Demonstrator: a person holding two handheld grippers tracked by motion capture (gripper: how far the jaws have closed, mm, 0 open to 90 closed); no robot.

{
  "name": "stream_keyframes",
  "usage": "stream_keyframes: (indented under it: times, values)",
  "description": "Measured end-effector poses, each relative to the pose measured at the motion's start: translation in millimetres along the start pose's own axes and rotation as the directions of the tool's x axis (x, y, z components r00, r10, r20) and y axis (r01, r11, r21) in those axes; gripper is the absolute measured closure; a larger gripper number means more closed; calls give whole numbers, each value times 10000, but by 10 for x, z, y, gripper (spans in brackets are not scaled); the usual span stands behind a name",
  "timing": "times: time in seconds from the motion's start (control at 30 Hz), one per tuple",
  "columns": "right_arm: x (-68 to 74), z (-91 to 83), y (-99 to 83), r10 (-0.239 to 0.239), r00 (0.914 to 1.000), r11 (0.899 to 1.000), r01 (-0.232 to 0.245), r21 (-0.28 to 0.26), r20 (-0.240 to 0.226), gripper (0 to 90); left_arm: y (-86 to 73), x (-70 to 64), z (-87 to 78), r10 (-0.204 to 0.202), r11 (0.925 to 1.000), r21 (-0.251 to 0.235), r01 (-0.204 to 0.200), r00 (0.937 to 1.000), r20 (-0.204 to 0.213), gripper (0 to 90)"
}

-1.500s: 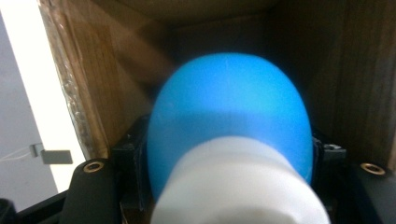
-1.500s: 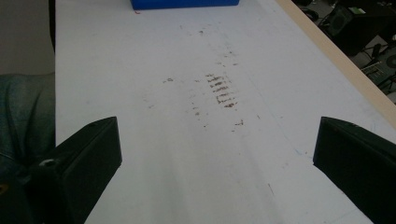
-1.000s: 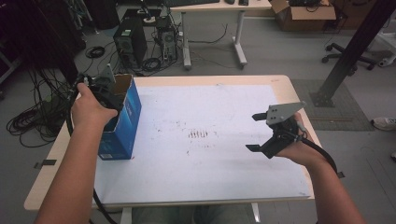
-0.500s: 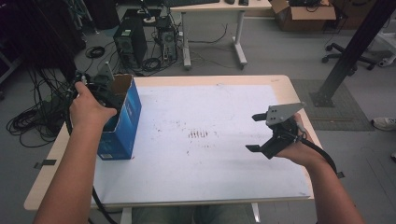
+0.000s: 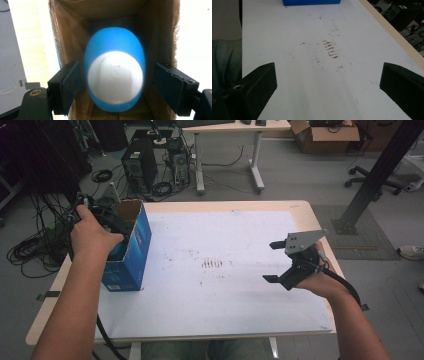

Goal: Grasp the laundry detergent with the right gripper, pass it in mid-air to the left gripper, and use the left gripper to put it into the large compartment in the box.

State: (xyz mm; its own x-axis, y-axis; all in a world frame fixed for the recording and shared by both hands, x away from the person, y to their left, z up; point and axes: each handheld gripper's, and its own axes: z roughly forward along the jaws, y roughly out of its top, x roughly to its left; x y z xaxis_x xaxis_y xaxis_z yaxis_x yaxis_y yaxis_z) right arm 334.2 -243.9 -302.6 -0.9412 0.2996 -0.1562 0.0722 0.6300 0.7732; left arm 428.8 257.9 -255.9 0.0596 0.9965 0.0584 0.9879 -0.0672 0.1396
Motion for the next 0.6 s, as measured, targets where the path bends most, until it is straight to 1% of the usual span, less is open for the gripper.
stream_keyframes:
  times: [0.07, 0.3, 0.47, 0.6]
  values:
    - [4, -5, 0, 14, 10000, 10000, -14, -6, 6, 8, -6, -4, -23, -62, 10000, -36, 62, 10000, 72, 228]
    - [8, -30, 3, -4, 10000, 10000, 5, -40, 44, 8, -23, -9, -164, -43, 9997, -247, 45, 10000, 59, 226]
    - [5, -37, 7, -22, 10000, 10000, 22, -57, 57, 8, -44, -29, -276, -16, 9985, -549, 17, 10000, 29, 181]
    - [6, -36, 13, -49, 10000, 10000, 49, -77, 41, 8, -56, -48, -337, 115, 9976, -677, -115, 9999, 3, 156]
